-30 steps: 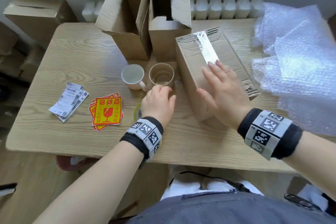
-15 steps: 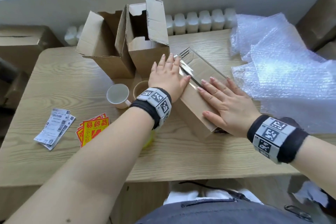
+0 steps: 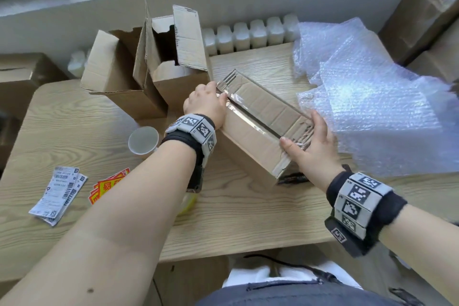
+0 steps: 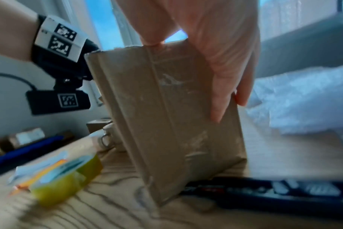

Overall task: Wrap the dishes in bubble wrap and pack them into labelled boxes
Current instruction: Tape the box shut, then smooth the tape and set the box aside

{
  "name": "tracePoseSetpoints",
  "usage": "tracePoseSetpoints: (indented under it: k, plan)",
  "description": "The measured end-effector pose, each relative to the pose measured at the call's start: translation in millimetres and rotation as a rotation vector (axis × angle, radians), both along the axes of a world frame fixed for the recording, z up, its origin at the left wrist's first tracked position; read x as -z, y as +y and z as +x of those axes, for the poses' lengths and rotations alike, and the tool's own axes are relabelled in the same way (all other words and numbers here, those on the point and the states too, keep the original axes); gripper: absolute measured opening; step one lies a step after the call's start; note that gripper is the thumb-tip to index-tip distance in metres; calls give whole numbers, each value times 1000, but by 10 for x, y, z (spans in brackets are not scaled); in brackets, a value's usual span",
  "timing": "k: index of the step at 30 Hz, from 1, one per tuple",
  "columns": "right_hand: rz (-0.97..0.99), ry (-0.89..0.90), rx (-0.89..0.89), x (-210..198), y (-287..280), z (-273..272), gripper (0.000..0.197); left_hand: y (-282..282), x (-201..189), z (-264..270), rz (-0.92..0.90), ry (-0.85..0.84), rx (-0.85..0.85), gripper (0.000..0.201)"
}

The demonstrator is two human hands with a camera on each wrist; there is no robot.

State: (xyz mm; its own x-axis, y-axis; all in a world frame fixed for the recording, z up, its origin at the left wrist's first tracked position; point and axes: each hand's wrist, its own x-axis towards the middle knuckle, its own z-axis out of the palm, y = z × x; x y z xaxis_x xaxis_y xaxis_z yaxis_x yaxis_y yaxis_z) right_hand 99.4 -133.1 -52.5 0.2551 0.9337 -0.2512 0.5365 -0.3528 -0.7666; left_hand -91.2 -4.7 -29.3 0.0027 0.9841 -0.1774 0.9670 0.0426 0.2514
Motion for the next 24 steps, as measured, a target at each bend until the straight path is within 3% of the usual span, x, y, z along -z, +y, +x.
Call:
tracePoseSetpoints:
  k: [4,7,11,18,24]
  plan:
    - [23,131,70,65,17,-7,84,-343,-16,52,-67,113,-3,75]
    - [25,132,90,85,36,1,82,-705,29,174,-163,12,-40,86]
    - [23,154,168,82,30,-16,74,-753,45,306,-144,-170,7,80]
    - [-79,173,246,27,53,45,52,-676,-28,470,-98,-236,195,68]
    - [-156,155,104,-55,245,73,56,-833,-65,437,-75,-256,186,59]
